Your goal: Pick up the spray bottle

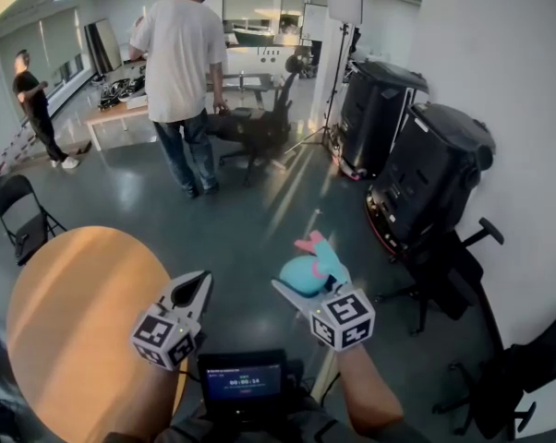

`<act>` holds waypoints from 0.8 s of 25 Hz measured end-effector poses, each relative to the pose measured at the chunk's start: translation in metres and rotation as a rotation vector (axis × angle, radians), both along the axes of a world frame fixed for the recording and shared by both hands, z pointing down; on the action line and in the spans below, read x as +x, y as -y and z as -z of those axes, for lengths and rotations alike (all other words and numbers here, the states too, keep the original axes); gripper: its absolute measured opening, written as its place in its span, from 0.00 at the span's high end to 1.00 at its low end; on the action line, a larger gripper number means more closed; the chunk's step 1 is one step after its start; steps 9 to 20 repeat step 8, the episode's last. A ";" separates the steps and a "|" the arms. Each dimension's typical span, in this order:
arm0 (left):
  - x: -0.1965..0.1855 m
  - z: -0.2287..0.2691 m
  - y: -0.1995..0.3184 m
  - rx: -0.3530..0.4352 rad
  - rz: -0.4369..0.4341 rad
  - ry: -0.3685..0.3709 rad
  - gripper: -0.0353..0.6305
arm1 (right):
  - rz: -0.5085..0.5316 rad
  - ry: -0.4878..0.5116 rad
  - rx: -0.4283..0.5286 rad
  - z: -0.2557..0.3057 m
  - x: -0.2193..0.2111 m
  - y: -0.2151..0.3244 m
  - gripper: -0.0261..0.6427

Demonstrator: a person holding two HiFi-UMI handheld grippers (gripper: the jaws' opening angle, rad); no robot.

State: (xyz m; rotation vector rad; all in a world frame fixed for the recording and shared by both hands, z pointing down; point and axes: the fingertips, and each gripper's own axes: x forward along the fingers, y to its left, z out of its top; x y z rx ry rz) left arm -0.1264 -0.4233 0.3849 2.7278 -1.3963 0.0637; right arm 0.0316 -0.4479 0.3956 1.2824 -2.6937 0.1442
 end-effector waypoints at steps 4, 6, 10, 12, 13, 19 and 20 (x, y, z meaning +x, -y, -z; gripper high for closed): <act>-0.004 -0.003 0.001 0.008 -0.010 -0.004 0.94 | -0.006 0.001 0.004 0.002 -0.002 0.001 0.31; -0.005 -0.002 0.002 0.010 -0.012 -0.009 0.94 | -0.008 -0.001 0.009 0.003 -0.001 0.002 0.31; -0.005 -0.002 0.004 0.012 -0.012 -0.011 0.94 | -0.012 -0.001 0.016 0.004 0.000 0.004 0.31; -0.005 -0.002 0.004 0.012 -0.012 -0.011 0.94 | -0.012 -0.001 0.016 0.004 0.000 0.004 0.31; -0.005 -0.002 0.004 0.012 -0.012 -0.011 0.94 | -0.012 -0.001 0.016 0.004 0.000 0.004 0.31; -0.005 -0.002 0.004 0.012 -0.012 -0.011 0.94 | -0.012 -0.001 0.016 0.004 0.000 0.004 0.31; -0.005 -0.002 0.004 0.012 -0.012 -0.011 0.94 | -0.012 -0.001 0.016 0.004 0.000 0.004 0.31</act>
